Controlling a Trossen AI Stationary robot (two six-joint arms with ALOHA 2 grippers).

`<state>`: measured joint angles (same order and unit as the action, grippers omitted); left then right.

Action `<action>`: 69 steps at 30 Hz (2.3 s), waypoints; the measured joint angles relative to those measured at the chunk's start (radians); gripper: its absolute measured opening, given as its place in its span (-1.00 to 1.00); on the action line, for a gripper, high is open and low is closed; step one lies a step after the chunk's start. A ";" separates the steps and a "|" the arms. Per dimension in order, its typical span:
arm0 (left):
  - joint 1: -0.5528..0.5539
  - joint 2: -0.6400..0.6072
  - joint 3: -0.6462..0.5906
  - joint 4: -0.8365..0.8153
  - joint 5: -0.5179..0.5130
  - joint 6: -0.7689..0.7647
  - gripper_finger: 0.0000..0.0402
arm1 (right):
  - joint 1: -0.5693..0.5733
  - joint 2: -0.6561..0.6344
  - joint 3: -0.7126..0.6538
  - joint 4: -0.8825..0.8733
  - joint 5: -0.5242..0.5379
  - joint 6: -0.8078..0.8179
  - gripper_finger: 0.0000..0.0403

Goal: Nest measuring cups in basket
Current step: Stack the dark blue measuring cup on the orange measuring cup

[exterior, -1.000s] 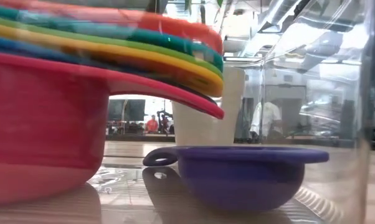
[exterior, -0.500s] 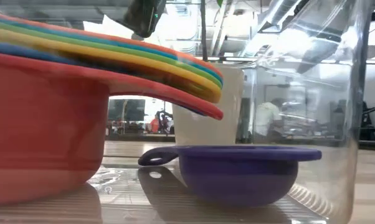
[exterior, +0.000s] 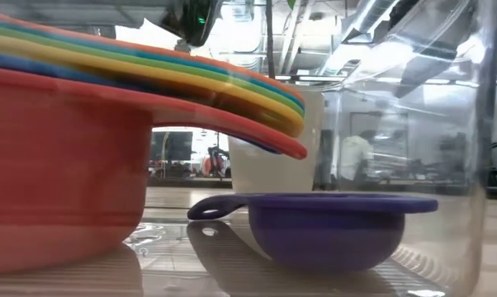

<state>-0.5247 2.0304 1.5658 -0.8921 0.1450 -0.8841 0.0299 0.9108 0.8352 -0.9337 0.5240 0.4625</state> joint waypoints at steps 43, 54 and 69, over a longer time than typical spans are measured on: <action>0.008 0.045 0.006 -0.035 -0.025 -0.203 0.15 | 0.000 0.000 0.000 0.000 0.022 0.000 -0.84; 0.009 0.064 0.008 -0.030 -0.038 -0.153 0.09 | 0.000 0.000 0.000 0.000 0.018 0.000 -0.84; 0.026 0.064 0.014 -0.016 -0.044 -0.114 -0.80 | 0.000 0.000 0.000 0.000 0.015 0.000 -0.84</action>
<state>-0.4987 2.0941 1.5799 -0.9085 0.1005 -0.9984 0.0303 0.9104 0.8349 -0.9336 0.5388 0.4625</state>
